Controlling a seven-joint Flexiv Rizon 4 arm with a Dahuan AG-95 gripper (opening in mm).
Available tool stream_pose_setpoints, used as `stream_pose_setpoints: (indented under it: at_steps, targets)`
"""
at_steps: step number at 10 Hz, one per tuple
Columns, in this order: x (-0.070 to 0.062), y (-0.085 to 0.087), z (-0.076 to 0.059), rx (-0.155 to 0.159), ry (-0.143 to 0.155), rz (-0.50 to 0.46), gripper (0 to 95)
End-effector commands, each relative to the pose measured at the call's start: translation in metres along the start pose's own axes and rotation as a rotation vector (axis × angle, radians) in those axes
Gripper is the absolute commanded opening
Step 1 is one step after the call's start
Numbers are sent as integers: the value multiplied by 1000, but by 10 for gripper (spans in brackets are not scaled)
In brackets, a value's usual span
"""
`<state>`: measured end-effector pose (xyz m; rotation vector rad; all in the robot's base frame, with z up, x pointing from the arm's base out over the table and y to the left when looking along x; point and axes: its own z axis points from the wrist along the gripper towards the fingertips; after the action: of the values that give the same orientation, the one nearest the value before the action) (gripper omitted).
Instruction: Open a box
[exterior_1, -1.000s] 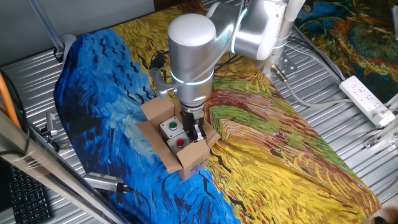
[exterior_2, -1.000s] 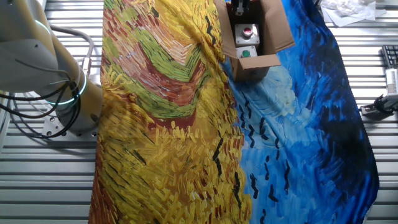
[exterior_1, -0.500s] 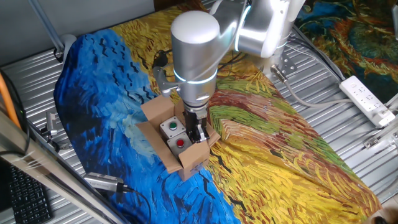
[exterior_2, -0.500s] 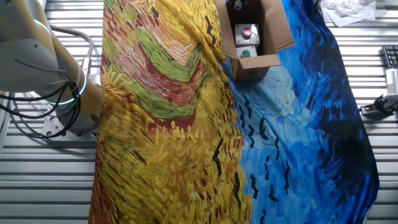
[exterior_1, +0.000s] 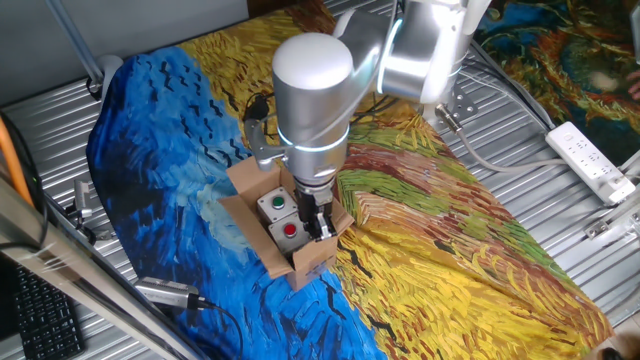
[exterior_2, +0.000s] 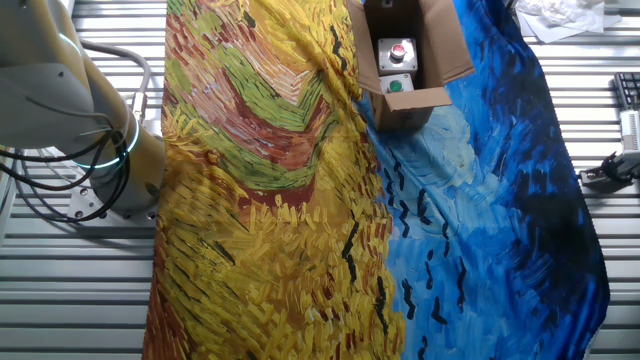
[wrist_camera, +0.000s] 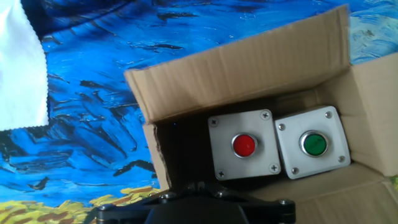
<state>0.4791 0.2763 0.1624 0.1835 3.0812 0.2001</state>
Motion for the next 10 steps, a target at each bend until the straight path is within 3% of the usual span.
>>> stream_pose_setpoints:
  at_steps: [1, 5, 10]
  targets:
    - [-1, 5, -1, 1, 2, 11, 0]
    - [-1, 20, -4, 3, 7, 37, 0]
    - [2, 33, 4, 21, 8, 58, 0]
